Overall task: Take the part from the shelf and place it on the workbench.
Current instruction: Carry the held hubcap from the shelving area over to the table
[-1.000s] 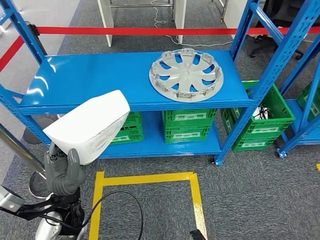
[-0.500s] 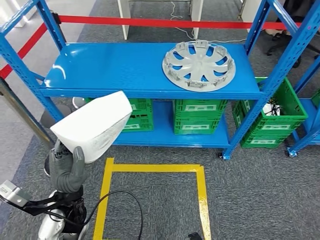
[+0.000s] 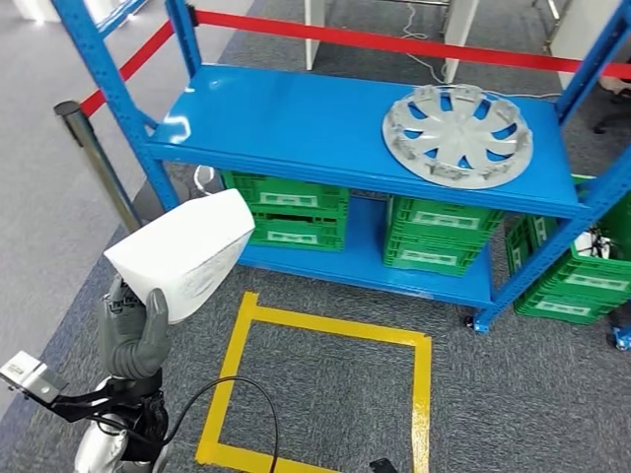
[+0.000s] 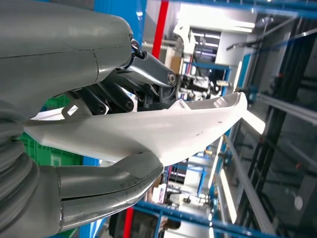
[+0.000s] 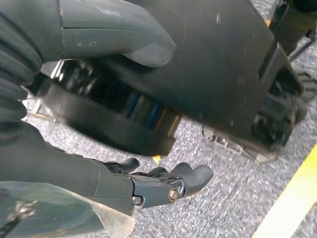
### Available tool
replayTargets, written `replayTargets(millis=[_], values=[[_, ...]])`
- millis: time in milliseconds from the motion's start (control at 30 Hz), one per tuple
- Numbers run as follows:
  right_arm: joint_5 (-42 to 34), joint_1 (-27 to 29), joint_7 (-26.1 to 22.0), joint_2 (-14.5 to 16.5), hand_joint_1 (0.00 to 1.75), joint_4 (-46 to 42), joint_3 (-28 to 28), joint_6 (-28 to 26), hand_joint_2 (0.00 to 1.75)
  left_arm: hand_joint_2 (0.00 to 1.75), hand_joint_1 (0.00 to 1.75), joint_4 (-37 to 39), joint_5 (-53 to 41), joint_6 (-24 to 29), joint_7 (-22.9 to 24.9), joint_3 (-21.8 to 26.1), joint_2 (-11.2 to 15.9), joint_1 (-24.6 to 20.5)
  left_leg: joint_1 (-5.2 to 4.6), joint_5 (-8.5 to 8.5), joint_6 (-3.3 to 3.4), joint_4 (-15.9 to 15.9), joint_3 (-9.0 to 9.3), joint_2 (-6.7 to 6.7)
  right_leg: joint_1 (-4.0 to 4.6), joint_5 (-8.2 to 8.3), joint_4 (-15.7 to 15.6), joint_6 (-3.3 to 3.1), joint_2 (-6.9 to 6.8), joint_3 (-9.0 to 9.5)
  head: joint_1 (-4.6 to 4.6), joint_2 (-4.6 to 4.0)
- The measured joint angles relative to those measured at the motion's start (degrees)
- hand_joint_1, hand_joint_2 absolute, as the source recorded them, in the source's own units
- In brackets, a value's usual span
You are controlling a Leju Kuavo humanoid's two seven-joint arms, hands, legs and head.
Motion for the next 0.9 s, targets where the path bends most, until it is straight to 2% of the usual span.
replayTargets(millis=[67,100,133,167,200,233,267,333,367,400,467,500,533,567,600,667,700,733,767,800,833,900], values=[[0.0,-0.1,0.0,0.0,0.0,0.0,0.0,0.0,1.75,1.75,1.75,0.0,0.0,0.0,0.0,0.0,-0.1,-0.1,0.4,0.35,0.65,-0.5,-0.01,-1.19,-0.2,-2.19,3.0,0.45,3.04,-1.48,0.24,0.0],[0.0,-0.1,0.0,0.0,0.0,0.0,0.0,0.0,1.75,1.75,1.75,0.0,0.0,0.0,0.0,0.0,-0.1,-0.1,0.48,0.47,0.87,-0.6,-0.04,-1.76,-0.32,-3.91,6.3,0.54,4.93,-3.12,0.39,0.0],[-0.1,-0.1,0.0,0.0,0.0,0.0,0.0,0.0,1.75,1.75,1.75,0.1,0.0,0.0,0.0,0.0,-0.1,-0.2,0.5,0.52,0.99,-0.6,-0.13,-2.38,-0.35,-5.72,10.5,0.6,6.02,-5.17,0.48,0.0],[-0.1,-0.1,-0.1,0.0,0.0,0.0,0.0,0.0,1.75,1.75,1.75,0.1,0.0,0.0,0.0,0.0,-0.1,-0.1,0.46,0.53,1.05,-0.6,-0.18,-2.99,-0.33,-7.19,14.7,0.67,6.42,-7.29,0.53,0.0],[-0.1,-0.2,-0.2,0.0,0.0,0.0,0.0,0.0,1.75,1.75,1.75,0.2,0.0,0.0,0.0,0.0,-0.1,-0.1,0.41,0.53,1.08,-0.5,-0.2,-3.64,-0.3,-7.79,17.6,0.71,6.55,-8.88,0.51,0.0],[-0.1,-0.3,-0.2,0.0,0.0,0.0,0.0,0.0,1.75,1.75,1.75,0.3,0.1,0.0,0.0,0.0,-0.1,-0.1,0.39,0.52,1.09,-0.4,-0.21,-4.33,-0.28,-7.37,18.7,0.73,6.6,-9.68,0.51,0.0],[-0.1,-0.3,-0.2,0.0,0.0,0.0,0.0,0.0,1.75,1.75,1.75,0.4,0.1,0.1,0.1,0.0,-0.1,-0.1,0.4,0.47,1.07,-0.2,-0.2,-5.13,-0.31,-5.72,17.4,0.72,6.7,-9.35,0.51,0.0],[-0.1,-0.2,-0.1,0.0,0.0,0.0,0.0,0.0,1.75,1.75,1.75,0.5,0.3,0.3,0.2,0.0,-0.1,-0.1,0.53,0.29,0.89,0.3,-0.21,-6.78,-0.52,-0.77,10.0,0.67,7.61,-6.34,0.51,0.0],[-0.1,-0.1,-0.1,0.0,0.0,0.0,0.0,0.0,1.75,1.75,1.75,0.5,0.5,0.6,0.2,0.0,-0.1,-0.2,0.55,0.2,0.66,0.6,-0.38,-7.57,-0.7,0.82,6.3,0.71,9.11,-4.8,0.51,0.0],[-0.1,0.0,0.0,0.0,0.0,0.0,0.0,0.0,1.75,1.75,1.75,0.5,0.5,0.9,0.4,0.0,-0.1,-0.3,0.57,0.15,0.42,1.0,-0.72,-8.23,-0.89,1.37,3.7,0.7,10.46,-3.7,0.5,0.0],[-0.2,0.0,0.1,0.0,0.0,0.0,0.0,-0.2,1.75,1.75,1.75,0.6,-0.6,2.5,0.8,-0.1,-0.1,-0.5,0.71,0.33,-0.23,1.5,-1.62,-9.36,-0.96,0.8,2.4,0.52,12.08,-2.95,0.47,0.0],[-0.3,0.0,0.2,0.0,0.0,0.0,0.0,-0.3,1.75,1.75,1.75,0.6,-1.9,4.3,1.2,-0.1,-0.1,-0.5,0.82,0.48,-0.57,1.7,-1.97,-9.97,-0.94,0.74,2.3,0.23,11.54,-2.8,0.46,0.0],[-0.4,0.0,0.2,0.0,0.0,0.0,0.0,-0.4,1.75,1.75,1.75,0.6,-3.5,6.4,1.4,-0.1,-0.1,-0.5,0.84,0.43,-0.91,1.8,-2.22,-9.89,-0.91,0.84,2.5,-0.11,10.85,-2.75,0.43,0.0],[-0.5,-0.1,0.3,0.0,0.0,0.0,0.0,-0.6,1.75,1.75,1.75,0.7,-5.0,8.6,1.7,-0.1,0.0,-0.6,0.76,-0.07,-1.25,2.7,-2.65,-8.99,-0.93,0.93,2.4,-0.49,10.07,-2.7,0.23,0.0],[-0.5,-0.1,0.3,0.0,0.0,0.0,0.0,-0.7,1.75,1.75,1.75,0.7,-6.1,10.3,2.0,-0.2,0.1,-0.8,0.68,-1.13,-1.56,4.5,-3.43,-7.5,-0.96,0.98,2.3,-0.84,9.17,-2.62,-0.05,0.0],[-0.5,0.1,0.4,0.0,0.0,0.0,0.0,-0.8,1.75,1.75,1.75,0.9,-7.0,11.2,2.3,-0.6,0.5,-1.5,0.7,-4.63,-2.08,11.3,-6.44,-4.18,-0.76,0.88,2.3,-1.35,7.23,-2.55,-0.53,0.0],[-0.4,0.2,0.4,0.0,0.0,0.0,0.0,-0.7,1.75,1.75,1.75,1.0,-6.9,10.6,2.2,-0.9,0.8,-1.7,0.79,-6.1,-2.24,14.9,-8.03,-3.48,-0.63,0.8,2.3,-1.51,6.25,-2.55,-0.57,0.0],[-0.4,0.2,0.4,0.0,0.0,0.0,0.0,-0.6,1.75,1.75,1.75,1.0,-6.7,9.8,1.9,-1.0,1.2,-1.8,0.86,-6.76,-2.27,17.3,-9.05,-3.13,-0.5,0.73,2.3,-1.6,5.31,-2.53,-0.57,0.0],[-0.3,0.2,0.4,0.0,0.0,0.0,0.0,-0.5,1.75,1.75,1.75,1.1,-6.4,8.8,1.4,-1.1,1.7,-1.8,0.88,-6.26,-2.17,17.7,-9.05,-2.99,-0.38,0.66,2.3,-1.67,4.49,-2.47,-0.58,0.0],[-0.3,0.1,0.4,0.0,0.0,0.0,0.0,-0.3,1.75,1.75,1.75,1.1,-6.2,7.8,0.9,-1.1,2.1,-1.9,0.83,-4.73,-1.9,15.7,-7.96,-2.81,-0.25,0.58,2.3,-1.72,3.77,-2.36,-0.59,0.0],[-0.2,0.0,0.4,0.0,0.0,0.0,0.0,-0.2,1.75,1.75,1.75,1.1,-6.1,7.0,0.5,-1.1,2.5,-1.9,0.66,-2.69,-1.46,12.1,-6.11,-2.33,-0.12,0.47,2.3,-1.75,3.1,-2.2,-0.6,0.0],[-0.1,0.0,0.4,0.0,0.0,0.0,0.0,0.0,1.75,1.75,1.75,1.1,-6.2,5.9,-0.1,-1.2,2.9,-2.2,-0.09,-0.29,-0.39,5.1,-2.55,-0.15,0.18,0.23,2.3,-1.66,1.85,-1.98,-0.57,0.0]])
